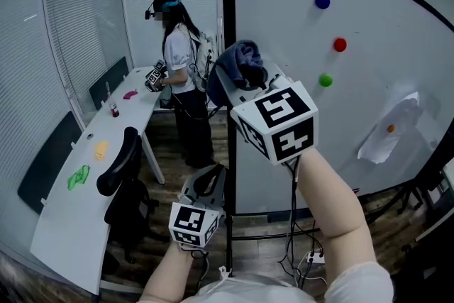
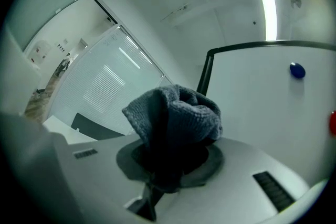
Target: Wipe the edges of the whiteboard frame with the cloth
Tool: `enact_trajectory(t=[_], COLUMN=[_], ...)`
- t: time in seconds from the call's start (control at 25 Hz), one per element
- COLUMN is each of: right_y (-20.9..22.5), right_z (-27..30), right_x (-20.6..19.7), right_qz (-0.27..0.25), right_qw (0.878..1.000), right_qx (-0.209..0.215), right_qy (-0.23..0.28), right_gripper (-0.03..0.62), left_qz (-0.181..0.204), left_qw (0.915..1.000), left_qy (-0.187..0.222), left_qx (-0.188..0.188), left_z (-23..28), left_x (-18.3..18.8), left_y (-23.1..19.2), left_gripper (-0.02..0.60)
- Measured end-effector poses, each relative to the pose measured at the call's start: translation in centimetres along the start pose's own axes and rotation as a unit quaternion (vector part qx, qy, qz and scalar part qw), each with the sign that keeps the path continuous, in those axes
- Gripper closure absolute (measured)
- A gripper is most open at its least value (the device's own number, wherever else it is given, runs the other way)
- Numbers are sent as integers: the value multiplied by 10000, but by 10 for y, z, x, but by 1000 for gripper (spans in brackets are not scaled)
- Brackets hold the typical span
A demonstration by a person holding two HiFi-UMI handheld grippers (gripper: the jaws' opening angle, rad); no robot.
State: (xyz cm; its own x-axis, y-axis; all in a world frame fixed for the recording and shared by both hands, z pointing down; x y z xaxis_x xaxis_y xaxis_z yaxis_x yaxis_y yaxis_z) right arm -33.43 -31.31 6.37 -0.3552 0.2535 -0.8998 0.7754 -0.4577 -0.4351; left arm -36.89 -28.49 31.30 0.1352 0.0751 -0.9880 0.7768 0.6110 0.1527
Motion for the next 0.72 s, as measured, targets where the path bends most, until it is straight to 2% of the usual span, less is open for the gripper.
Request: enact_trajectory(t=[0.2, 0.48, 0.72], right_y=[16, 38, 55], right_z=[2, 5, 5], right_x=[33, 86, 118], right_qz=[-65, 113, 225], right_qw=[9995, 9976, 9963], right_qx=[-249, -498, -605], right_qy=[175, 470, 560], right_gripper=[517, 517, 517], left_qz=[117, -53, -52], left_qw=[9998, 9984, 9973], left_qy=[118, 467, 389], left_qx=[-95, -303, -620], left_z=[-2, -4, 2], left_x=[14, 39, 35], left_y=[-7, -15, -6], left_gripper=[558, 558, 558])
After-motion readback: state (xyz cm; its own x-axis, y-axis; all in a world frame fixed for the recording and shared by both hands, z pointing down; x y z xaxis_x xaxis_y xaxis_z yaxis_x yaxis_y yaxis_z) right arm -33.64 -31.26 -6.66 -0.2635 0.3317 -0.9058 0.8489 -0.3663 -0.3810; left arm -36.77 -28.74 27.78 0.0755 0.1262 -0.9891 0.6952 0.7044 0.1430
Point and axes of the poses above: the fingertips, and each gripper's own axes: z forward along the fingers, y to its right, x out of its top, the point moved 2 cm from there along -z, backward along the fingers, and after that the axes turned 10 degrees about -y, right-handed, at the moved point
